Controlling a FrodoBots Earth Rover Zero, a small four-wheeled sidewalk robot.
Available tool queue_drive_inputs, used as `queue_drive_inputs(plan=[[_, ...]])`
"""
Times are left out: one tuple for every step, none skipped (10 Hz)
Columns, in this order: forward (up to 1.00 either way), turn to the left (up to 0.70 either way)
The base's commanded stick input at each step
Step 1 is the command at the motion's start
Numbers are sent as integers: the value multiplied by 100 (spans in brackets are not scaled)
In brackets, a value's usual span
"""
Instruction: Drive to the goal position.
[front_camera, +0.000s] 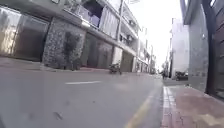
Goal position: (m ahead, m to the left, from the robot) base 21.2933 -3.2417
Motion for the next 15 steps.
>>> queue_drive_inputs(plan=[[100, 0], [100, 0], [100, -27], [100, -27], [100, -27], [100, -27], [100, -27], [100, -27], [100, -27], [100, -27], [100, -27], [100, -27], [100, -27], [100, -27], [100, -27]])
